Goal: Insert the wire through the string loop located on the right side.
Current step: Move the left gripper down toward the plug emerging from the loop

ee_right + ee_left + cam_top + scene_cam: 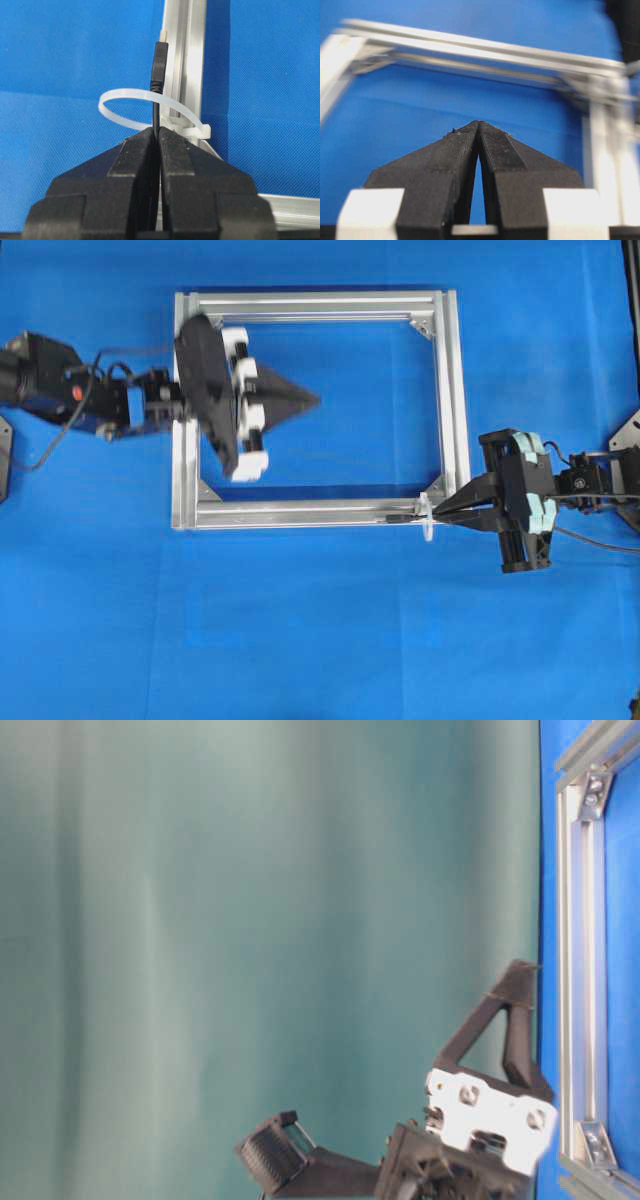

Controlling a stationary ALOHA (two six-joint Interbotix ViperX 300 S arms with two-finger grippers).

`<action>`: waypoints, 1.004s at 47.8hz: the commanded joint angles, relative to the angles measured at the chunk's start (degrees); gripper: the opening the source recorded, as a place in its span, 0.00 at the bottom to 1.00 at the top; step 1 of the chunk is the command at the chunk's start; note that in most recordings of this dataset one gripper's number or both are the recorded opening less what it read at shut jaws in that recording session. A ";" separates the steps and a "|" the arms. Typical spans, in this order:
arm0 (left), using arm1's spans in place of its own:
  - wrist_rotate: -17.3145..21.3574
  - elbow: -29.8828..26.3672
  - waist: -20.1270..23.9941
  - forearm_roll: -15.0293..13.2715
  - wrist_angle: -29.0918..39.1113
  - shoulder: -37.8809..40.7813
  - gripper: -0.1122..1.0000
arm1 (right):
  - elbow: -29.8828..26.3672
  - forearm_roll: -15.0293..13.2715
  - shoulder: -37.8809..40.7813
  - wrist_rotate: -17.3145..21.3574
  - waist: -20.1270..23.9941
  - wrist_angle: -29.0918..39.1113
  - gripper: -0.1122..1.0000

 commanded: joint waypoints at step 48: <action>-1.05 -9.84 -13.27 0.09 6.77 1.67 0.10 | -0.79 0.18 -0.35 0.00 -0.09 -0.35 0.07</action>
